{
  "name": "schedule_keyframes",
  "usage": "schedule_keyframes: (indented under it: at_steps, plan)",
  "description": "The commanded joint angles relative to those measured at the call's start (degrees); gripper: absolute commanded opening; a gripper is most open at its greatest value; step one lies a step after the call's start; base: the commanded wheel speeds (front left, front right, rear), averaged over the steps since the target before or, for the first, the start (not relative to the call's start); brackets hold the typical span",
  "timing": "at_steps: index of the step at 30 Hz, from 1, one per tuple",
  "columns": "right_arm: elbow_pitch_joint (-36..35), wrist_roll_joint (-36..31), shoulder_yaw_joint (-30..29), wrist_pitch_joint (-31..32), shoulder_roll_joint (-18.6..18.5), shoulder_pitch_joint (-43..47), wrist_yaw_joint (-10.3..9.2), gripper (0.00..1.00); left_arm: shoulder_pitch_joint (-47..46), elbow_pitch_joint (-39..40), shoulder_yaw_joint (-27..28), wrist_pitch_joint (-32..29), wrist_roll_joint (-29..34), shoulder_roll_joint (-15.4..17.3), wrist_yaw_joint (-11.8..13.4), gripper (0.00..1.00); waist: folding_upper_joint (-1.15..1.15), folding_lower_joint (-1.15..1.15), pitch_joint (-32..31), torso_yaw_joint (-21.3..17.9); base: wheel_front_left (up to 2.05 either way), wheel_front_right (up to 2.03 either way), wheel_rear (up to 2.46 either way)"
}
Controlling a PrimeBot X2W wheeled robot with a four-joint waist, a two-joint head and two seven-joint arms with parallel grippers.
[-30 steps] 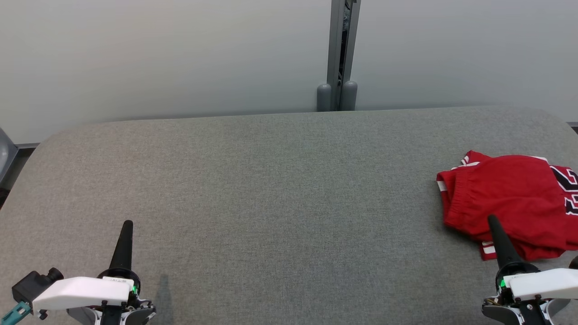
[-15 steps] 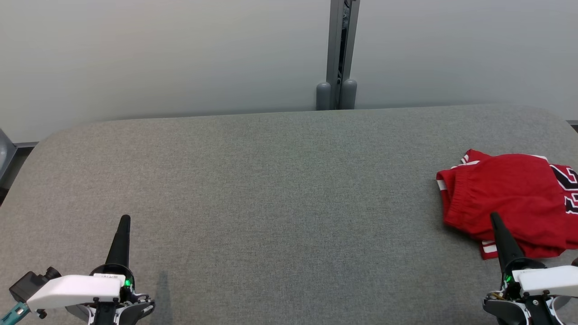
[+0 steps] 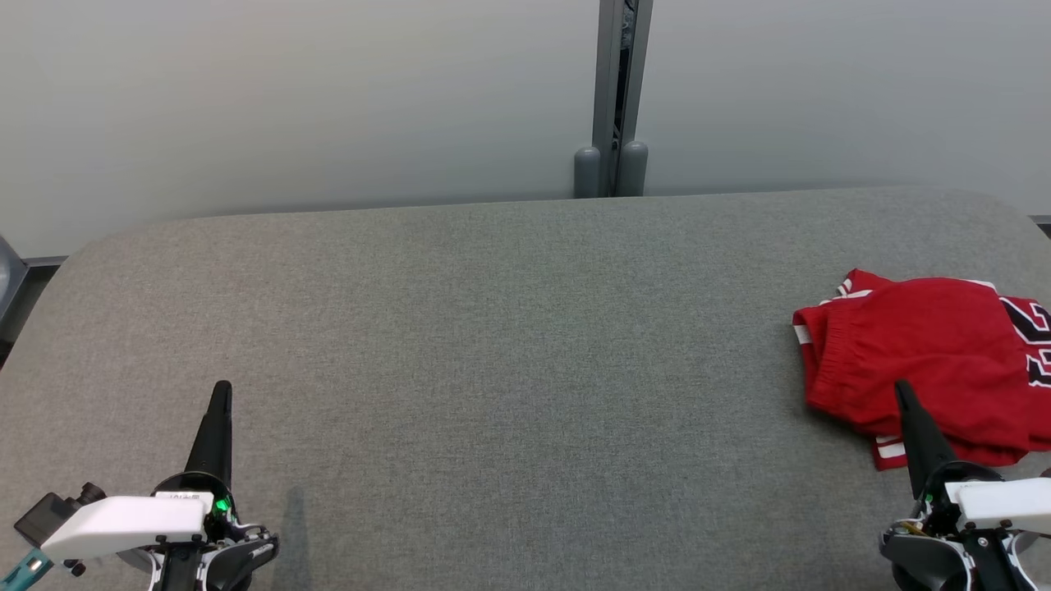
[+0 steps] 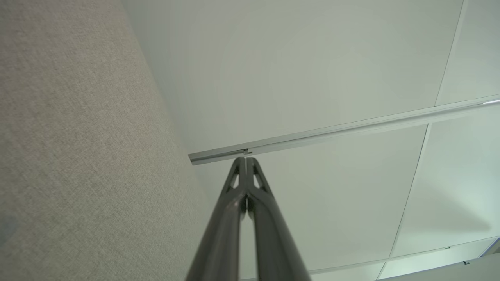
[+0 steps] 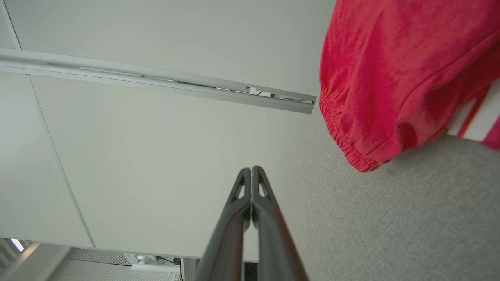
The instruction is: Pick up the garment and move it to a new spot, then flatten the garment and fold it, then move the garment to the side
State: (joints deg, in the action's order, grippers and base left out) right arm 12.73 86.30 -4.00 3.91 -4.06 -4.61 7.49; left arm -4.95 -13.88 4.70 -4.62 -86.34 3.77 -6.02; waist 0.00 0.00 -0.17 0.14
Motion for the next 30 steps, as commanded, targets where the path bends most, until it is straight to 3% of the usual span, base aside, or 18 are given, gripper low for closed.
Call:
schedule_keyframes:
  at_steps: [1,19,30]
  plan:
    - [0.2,1.4,-0.4,0.4,-0.1,-0.9,0.01,0.0,-1.2,0.0,0.6,-0.4,-1.2,0.0,-0.6,0.0,0.0,0.0,0.0,0.0,0.0,0.0,0.0]
    - [1.4,7.4,-1.4,1.8,0.2,-1.9,0.0,0.0,-1.8,-0.2,2.2,-2.1,-6.2,-0.9,-1.7,0.0,0.0,0.0,0.3,-0.1,0.0,0.0,0.0]
    - [1.4,7.0,-1.6,1.9,0.3,-1.8,0.0,0.0,-1.6,-0.2,2.1,-2.1,-6.1,-0.9,-1.7,0.0,0.0,0.0,0.4,-0.1,0.0,0.0,0.0]
